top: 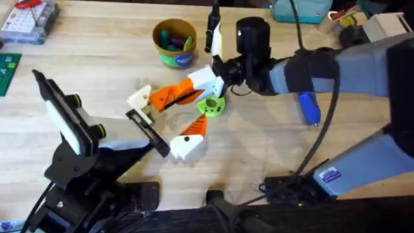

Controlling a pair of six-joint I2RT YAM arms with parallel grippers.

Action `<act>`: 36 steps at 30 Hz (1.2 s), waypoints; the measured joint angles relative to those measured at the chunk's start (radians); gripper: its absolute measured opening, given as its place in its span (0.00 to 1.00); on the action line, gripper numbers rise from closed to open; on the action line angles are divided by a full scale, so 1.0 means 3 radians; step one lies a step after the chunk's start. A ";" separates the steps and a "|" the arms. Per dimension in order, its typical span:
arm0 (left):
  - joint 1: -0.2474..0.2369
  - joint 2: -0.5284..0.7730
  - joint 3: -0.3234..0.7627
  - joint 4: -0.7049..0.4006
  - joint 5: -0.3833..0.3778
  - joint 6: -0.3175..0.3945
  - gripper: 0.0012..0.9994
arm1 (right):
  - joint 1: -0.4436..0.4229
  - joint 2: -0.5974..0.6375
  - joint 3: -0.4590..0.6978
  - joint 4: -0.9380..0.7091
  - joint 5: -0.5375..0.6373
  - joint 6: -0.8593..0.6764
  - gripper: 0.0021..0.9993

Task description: Pick up the gripper from the table and insert it into the empty holder that is missing its gripper. Then pick up a screw, insert it into the mounting hole, and use the screwdriver to tighten it. Finally, clean up the table by picking up the vegetable and placing it into the bucket.

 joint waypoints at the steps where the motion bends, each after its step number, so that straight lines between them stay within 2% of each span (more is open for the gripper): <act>1: -0.0001 0.0000 0.0000 -0.0003 0.0004 -0.0010 0.99 | 0.0002 0.0037 0.0007 -0.0002 0.0010 0.0000 0.01; 13: 0.0000 0.0000 0.0000 -0.0005 -0.0013 -0.0042 0.99 | 0.0019 0.0093 0.0106 -0.0009 0.0005 0.0016 0.01; 25: 0.0033 0.0000 0.0000 -0.0011 -0.0215 -0.0007 0.99 | 0.0150 0.0137 0.0274 -0.0041 0.0122 0.0080 0.01; 36: 0.0033 0.0000 0.0000 -0.0011 -0.0208 -0.0007 0.99 | 0.0135 0.0137 0.0278 -0.0046 0.0129 0.0095 0.01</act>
